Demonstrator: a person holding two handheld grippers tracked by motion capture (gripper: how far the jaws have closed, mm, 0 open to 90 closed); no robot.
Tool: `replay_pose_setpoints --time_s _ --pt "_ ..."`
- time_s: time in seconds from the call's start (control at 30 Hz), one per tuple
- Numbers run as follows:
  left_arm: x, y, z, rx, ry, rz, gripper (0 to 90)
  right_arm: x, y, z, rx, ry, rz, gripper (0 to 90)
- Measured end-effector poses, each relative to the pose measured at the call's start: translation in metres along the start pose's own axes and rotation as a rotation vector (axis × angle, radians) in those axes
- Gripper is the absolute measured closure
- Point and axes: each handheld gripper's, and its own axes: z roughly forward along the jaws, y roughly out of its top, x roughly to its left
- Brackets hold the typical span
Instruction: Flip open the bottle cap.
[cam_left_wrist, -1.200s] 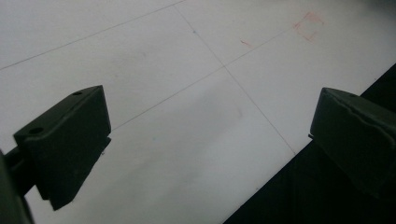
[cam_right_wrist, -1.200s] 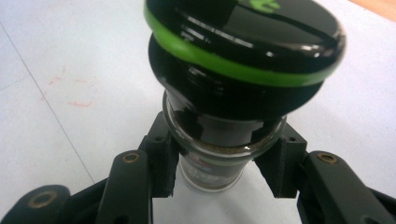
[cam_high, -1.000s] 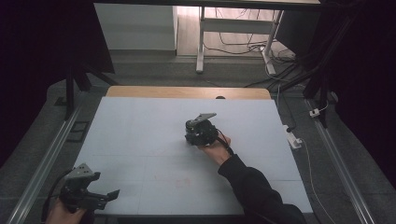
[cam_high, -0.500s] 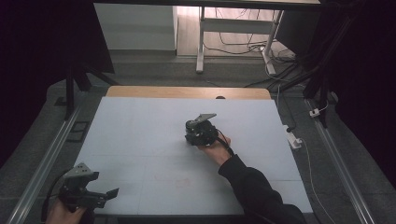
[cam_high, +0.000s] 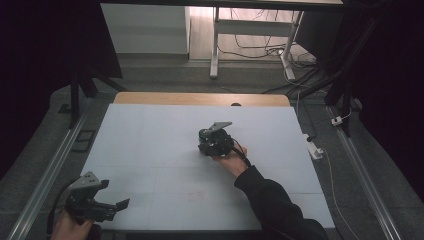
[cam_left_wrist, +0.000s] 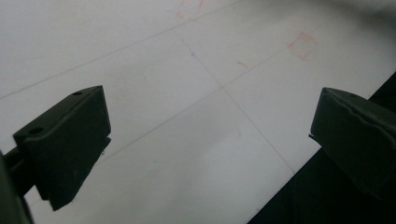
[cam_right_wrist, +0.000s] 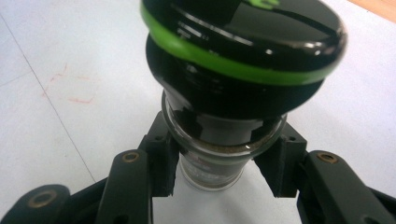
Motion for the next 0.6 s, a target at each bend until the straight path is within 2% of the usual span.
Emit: replay_pose_setpoints --time_s 0.17,0.4,0.6 --pt "0.002 0.007 0.005 -0.015 -0.018 0.017 0.0 0.000 0.000 0.000 -0.002 0.002 0.000 52.8" --pt "0.005 0.018 0.017 -0.039 -0.069 0.035 0.0 0.000 0.000 0.000 -0.001 0.001 0.001 52.8" --pt "0.002 0.031 0.027 -0.064 -0.091 0.072 0.0 0.000 0.000 0.000 0.001 0.000 0.003 52.8"
